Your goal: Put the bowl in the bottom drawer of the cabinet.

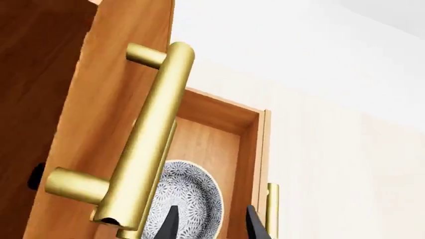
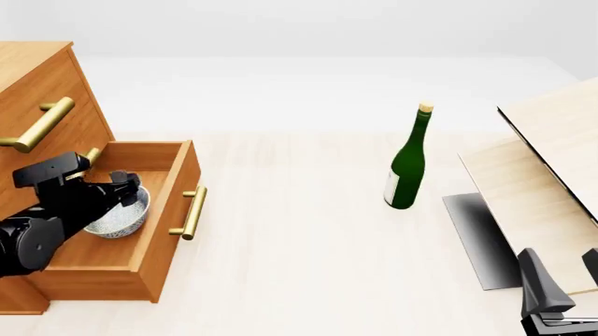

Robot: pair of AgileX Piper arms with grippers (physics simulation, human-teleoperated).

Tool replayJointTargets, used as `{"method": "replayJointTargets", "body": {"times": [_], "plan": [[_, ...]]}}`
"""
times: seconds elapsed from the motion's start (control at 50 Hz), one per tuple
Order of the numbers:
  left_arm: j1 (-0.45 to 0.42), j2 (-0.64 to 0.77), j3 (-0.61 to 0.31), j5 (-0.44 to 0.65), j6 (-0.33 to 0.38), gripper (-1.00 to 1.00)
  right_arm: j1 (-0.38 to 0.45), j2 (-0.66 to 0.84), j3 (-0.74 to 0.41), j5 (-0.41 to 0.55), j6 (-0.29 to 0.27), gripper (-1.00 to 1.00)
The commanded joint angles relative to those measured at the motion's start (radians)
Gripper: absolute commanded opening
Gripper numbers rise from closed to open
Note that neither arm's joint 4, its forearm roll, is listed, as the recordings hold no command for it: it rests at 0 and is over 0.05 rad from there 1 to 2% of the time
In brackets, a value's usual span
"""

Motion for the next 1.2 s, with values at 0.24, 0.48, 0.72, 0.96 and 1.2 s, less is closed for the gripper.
{"method": "replayJointTargets", "body": {"times": [0.24,0.48,0.72,0.96,1.2], "plan": [[-0.057,-0.084,0.013,-0.053,-0.124,1.0,0.0,0.0,0.0,0.0,0.0,1.0],[-0.082,-0.102,0.056,-0.117,-0.16,1.0,0.0,0.0,0.0,0.0,0.0,1.0],[-0.105,-0.22,0.029,-0.03,-0.156,1.0,0.0,0.0,0.0,0.0,0.0,1.0],[-0.142,-0.317,0.027,0.004,-0.151,1.0,0.0,0.0,0.0,0.0,0.0,1.0],[-0.186,-0.393,0.085,-0.049,-0.132,1.0,0.0,0.0,0.0,0.0,0.0,1.0]]}}
